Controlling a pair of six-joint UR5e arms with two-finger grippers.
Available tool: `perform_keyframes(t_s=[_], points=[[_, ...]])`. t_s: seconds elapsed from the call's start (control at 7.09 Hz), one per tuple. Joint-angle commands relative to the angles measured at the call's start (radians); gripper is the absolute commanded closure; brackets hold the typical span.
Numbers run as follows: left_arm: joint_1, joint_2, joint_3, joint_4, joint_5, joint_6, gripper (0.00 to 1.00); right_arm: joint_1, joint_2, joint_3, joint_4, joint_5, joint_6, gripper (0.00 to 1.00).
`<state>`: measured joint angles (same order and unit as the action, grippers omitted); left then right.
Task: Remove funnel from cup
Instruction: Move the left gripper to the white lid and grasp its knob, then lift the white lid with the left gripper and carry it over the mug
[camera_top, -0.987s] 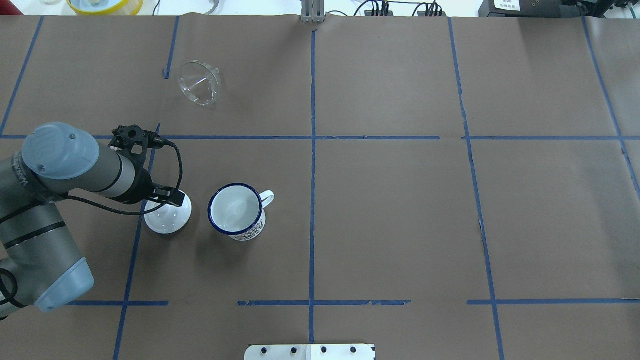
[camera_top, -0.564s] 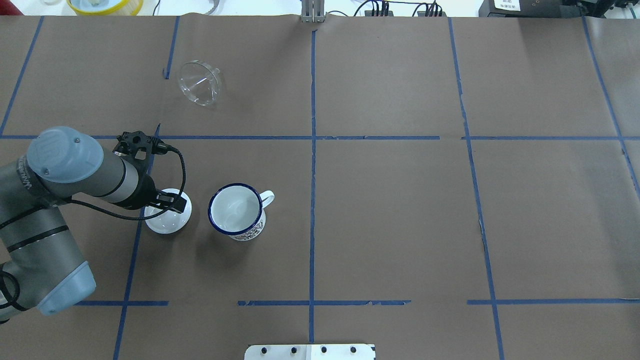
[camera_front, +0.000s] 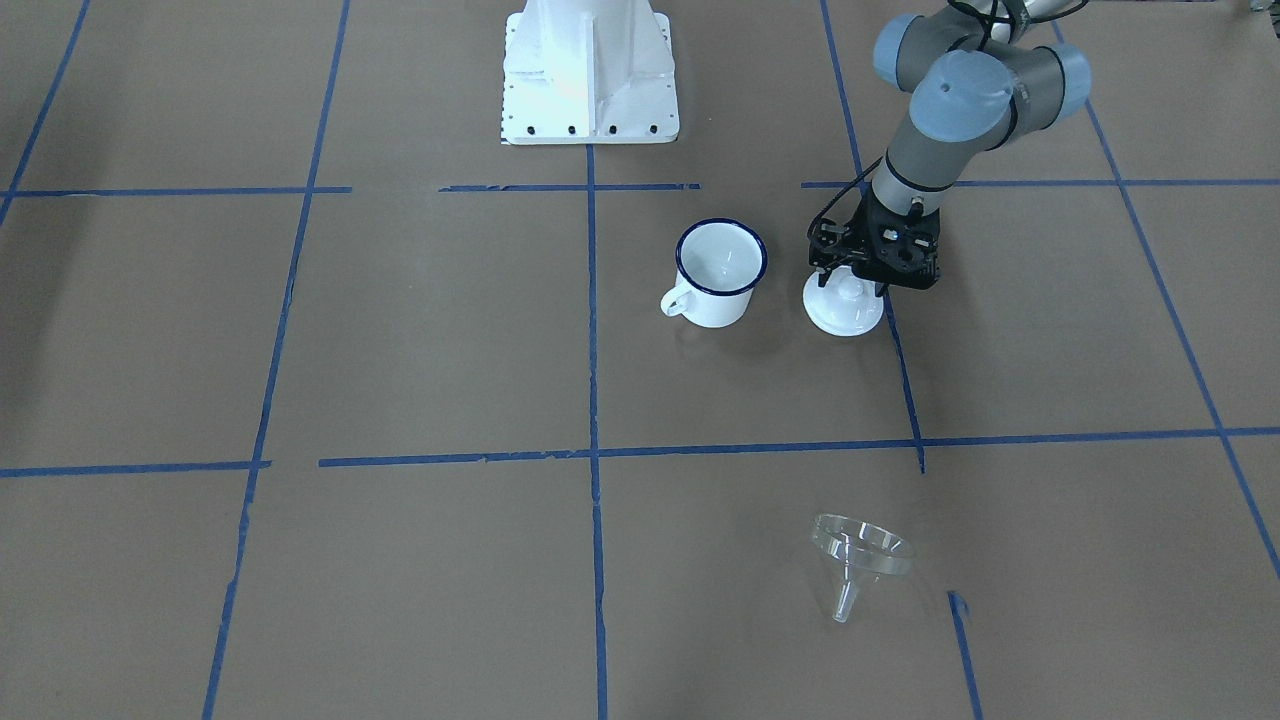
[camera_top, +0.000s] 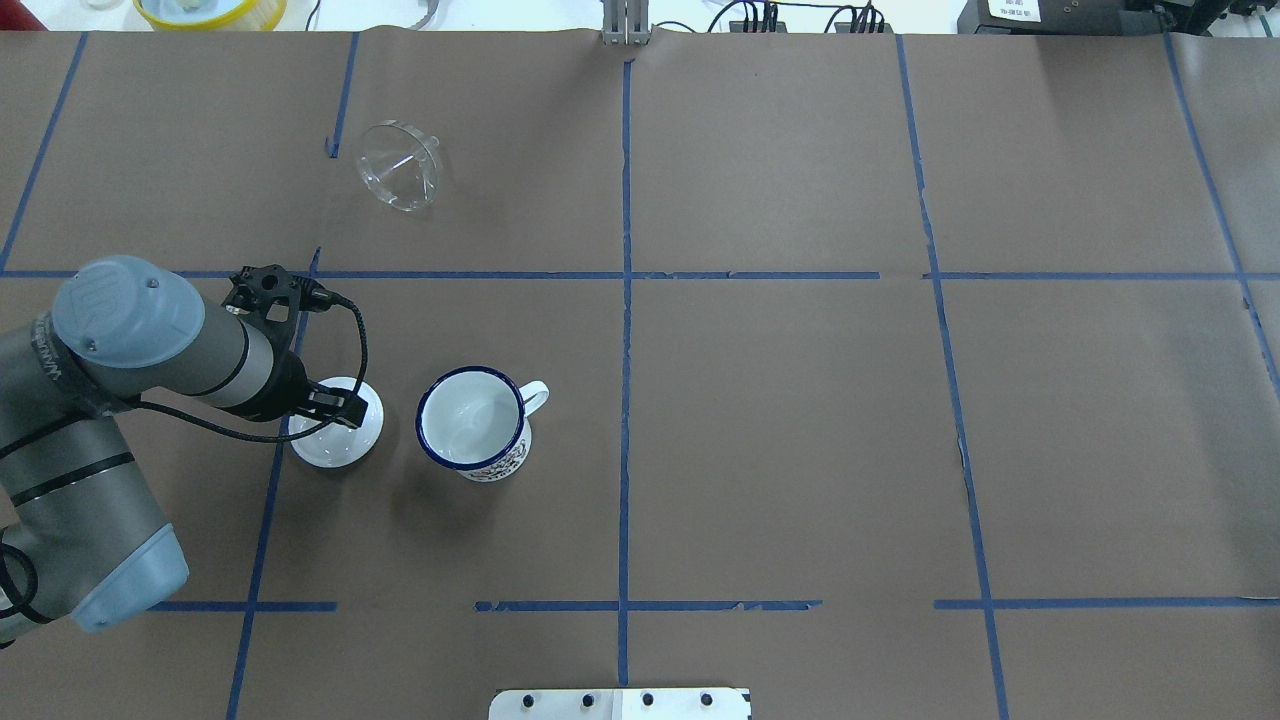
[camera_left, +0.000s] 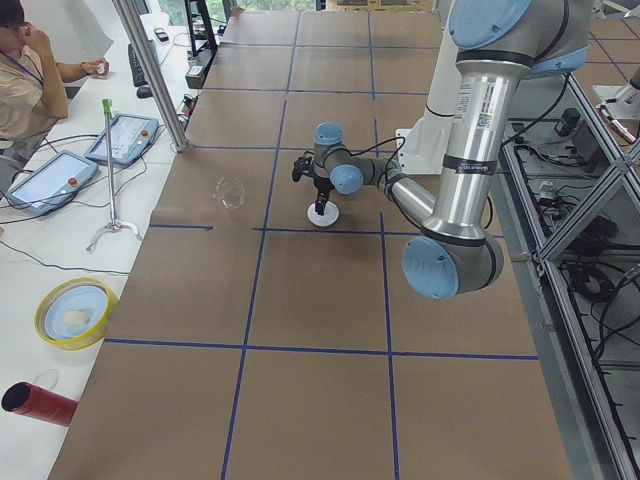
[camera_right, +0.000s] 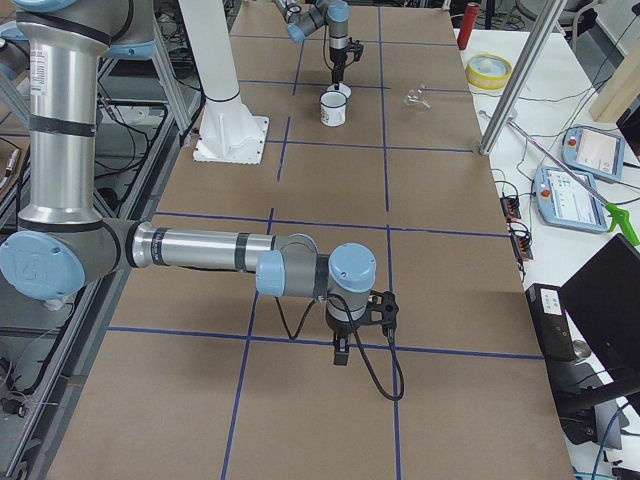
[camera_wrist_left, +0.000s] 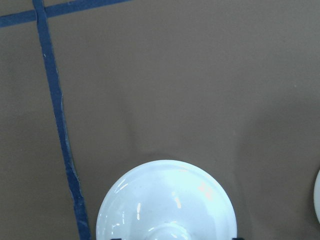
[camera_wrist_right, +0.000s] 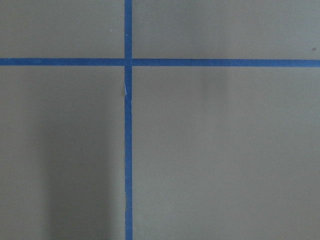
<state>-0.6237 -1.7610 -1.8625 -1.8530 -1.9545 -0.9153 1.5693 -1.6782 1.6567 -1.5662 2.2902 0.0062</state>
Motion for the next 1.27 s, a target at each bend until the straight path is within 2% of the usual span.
perform_keyframes(t_s=[0.0, 0.14, 0.28, 0.56, 0.71, 0.99, 1.13], points=[[0.001, 0.0, -0.003, 0.002, 0.0, 0.001, 0.48, 0.0, 0.0, 0.0, 0.0, 0.0, 0.0, 0.0], [-0.001, 0.0, -0.009, 0.008, 0.0, 0.0, 0.76, 0.0, 0.0, -0.002, 0.0, 0.0, 0.0, 0.0], [-0.002, 0.001, -0.012, 0.009, 0.002, 0.0, 0.99, 0.0, 0.0, 0.0, 0.0, 0.0, 0.0, 0.0], [-0.013, 0.003, -0.027, 0.011, 0.002, 0.0, 1.0, 0.0, 0.002, 0.0, 0.0, 0.0, 0.0, 0.0], [-0.034, 0.015, -0.099, 0.044, 0.0, 0.006, 1.0, 0.0, 0.0, 0.0, 0.0, 0.0, 0.0, 0.0], [-0.149, 0.006, -0.281, 0.241, -0.011, 0.013, 1.0, 0.0, 0.0, 0.0, 0.0, 0.0, 0.0, 0.0], [-0.16, -0.011, -0.393, 0.358, -0.042, 0.012, 1.0, 0.0, 0.0, 0.0, 0.0, 0.0, 0.0, 0.0]])
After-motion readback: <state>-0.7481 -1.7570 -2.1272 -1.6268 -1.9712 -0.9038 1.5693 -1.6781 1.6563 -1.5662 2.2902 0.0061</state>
